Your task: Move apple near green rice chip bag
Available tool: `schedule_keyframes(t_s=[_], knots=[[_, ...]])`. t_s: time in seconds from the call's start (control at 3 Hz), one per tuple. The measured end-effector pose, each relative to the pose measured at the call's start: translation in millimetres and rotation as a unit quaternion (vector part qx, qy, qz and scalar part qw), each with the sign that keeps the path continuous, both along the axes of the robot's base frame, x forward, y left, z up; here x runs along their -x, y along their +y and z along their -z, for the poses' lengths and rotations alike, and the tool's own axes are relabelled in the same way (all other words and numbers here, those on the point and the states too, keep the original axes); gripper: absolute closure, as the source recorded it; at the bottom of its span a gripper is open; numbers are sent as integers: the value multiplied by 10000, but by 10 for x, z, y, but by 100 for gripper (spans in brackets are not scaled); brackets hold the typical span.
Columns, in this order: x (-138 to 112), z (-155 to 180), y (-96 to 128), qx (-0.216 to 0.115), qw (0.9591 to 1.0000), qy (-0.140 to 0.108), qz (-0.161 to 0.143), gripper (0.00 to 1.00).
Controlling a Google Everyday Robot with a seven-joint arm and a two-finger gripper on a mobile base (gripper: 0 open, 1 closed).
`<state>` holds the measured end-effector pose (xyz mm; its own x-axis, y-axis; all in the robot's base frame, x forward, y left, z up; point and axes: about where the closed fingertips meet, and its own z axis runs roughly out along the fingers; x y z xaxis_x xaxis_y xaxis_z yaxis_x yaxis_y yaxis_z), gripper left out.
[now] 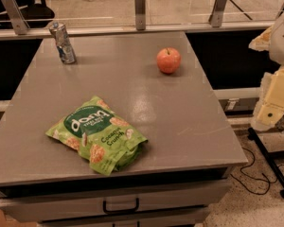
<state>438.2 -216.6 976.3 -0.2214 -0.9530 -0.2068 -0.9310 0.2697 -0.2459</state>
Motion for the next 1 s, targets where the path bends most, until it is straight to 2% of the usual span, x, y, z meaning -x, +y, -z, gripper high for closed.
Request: schedule_keyframes(t_s=[0.33,0.67,1.0], knots=[[-1,0,0,-1,10000,-1,0,0],[-188,26,30,-145,9999,-62,-26,0],[-653,175,133,-503,9984,-221,-147,0]])
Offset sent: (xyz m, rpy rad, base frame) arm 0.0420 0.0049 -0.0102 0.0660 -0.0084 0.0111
